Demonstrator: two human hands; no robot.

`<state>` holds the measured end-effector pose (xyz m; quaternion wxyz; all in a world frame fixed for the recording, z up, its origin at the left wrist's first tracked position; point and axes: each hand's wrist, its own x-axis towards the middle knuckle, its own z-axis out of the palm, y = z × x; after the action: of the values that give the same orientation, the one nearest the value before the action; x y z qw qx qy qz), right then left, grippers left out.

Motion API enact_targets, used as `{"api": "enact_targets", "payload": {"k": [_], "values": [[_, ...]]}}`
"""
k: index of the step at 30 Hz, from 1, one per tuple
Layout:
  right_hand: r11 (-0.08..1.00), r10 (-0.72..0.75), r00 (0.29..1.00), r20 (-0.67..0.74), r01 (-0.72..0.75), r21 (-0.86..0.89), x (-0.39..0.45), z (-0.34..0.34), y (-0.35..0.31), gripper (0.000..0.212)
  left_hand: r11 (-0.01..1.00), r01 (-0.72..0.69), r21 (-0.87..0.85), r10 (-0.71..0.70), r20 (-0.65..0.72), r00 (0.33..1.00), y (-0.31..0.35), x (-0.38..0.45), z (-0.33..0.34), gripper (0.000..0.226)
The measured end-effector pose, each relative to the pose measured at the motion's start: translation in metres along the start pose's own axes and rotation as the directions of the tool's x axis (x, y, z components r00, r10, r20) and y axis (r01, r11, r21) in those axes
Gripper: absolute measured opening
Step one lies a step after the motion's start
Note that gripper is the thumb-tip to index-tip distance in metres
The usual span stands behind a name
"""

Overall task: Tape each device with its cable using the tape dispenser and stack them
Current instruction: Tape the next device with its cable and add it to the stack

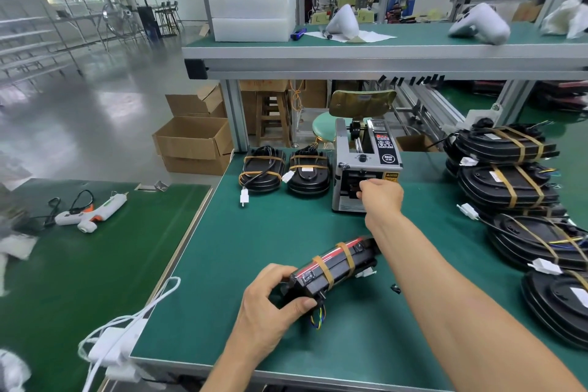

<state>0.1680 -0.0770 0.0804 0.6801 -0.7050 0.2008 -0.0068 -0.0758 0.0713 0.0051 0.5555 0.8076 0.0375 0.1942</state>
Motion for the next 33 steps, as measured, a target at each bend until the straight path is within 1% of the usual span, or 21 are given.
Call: {"api": "enact_targets", "payload": {"k": [1,2,3,6,8,10,11,13,15,17,19,21,23,26,29,33], "values": [[1.000,0.012,1.000,-0.022,-0.012,0.014,0.002,0.002,-0.001,0.011,1.000,0.002,0.000,-0.002,0.000,1.000,-0.001,0.000,0.000,0.052],[1.000,0.022,0.999,-0.046,-0.022,0.021,0.004,0.005,-0.003,0.011,1.000,0.004,0.000,-0.004,-0.001,1.000,-0.001,0.000,0.000,0.052],[0.999,0.035,0.997,-0.069,-0.034,0.017,0.006,0.007,-0.004,0.015,1.000,0.007,-0.002,-0.007,-0.002,1.000,-0.001,0.000,0.000,0.052],[0.997,0.077,0.988,-0.133,-0.080,-0.015,0.011,0.012,-0.006,0.016,1.000,0.003,-0.005,-0.003,-0.006,1.000,-0.001,0.001,0.000,0.049],[0.996,0.085,0.984,-0.154,-0.087,-0.008,0.012,0.014,-0.005,0.017,1.000,0.001,-0.007,-0.001,-0.006,1.000,-0.001,0.001,0.000,0.049],[0.995,0.098,0.984,-0.152,-0.097,0.009,0.011,0.014,-0.004,0.012,1.000,0.004,-0.006,-0.004,-0.004,1.000,-0.002,0.001,0.001,0.049],[0.994,0.105,0.984,-0.147,-0.104,0.019,0.011,0.013,-0.004,0.015,1.000,0.005,-0.006,-0.005,-0.003,1.000,-0.002,0.001,0.000,0.049],[0.992,0.121,0.987,-0.110,-0.117,0.044,0.007,0.007,-0.005,0.017,1.000,0.002,-0.006,-0.002,-0.004,1.000,-0.001,0.001,0.000,0.049],[0.992,0.113,0.993,-0.031,-0.110,0.067,-0.003,-0.008,-0.005,0.010,1.000,-0.003,-0.005,0.003,-0.004,1.000,-0.001,0.000,0.000,0.048],[0.998,0.045,0.997,0.058,-0.048,0.048,-0.015,-0.029,-0.002,0.002,1.000,-0.002,-0.008,0.002,-0.002,1.000,-0.001,0.001,0.000,0.049],[0.999,-0.043,0.988,0.146,0.040,0.026,-0.032,-0.055,0.002,0.007,1.000,-0.003,-0.003,0.003,-0.002,1.000,-0.002,0.001,0.000,0.049],[0.995,-0.102,0.965,0.241,0.100,0.019,-0.053,-0.080,0.006,0.010,1.000,-0.003,0.005,0.003,-0.006,1.000,-0.003,0.001,0.000,0.049],[0.987,-0.157,0.937,0.311,0.162,0.011,-0.073,-0.098,0.008,0.019,1.000,-0.004,0.005,0.004,-0.008,1.000,-0.005,0.001,0.000,0.049],[0.984,-0.172,0.897,0.408,0.171,0.039,-0.095,-0.111,0.014,0.023,1.000,-0.008,0.006,0.008,-0.007,1.000,-0.004,0.000,0.001,0.048],[0.989,-0.146,0.889,0.434,0.125,0.075,-0.104,-0.111,0.022,0.018,1.000,-0.012,0.008,0.012,-0.009,1.000,-0.003,0.000,0.000,0.048],[0.985,-0.168,0.899,0.405,0.139,0.100,-0.107,-0.109,0.032,0.010,1.000,-0.013,0.009,0.013,-0.009,1.000,-0.002,0.000,0.000,0.048]]}}
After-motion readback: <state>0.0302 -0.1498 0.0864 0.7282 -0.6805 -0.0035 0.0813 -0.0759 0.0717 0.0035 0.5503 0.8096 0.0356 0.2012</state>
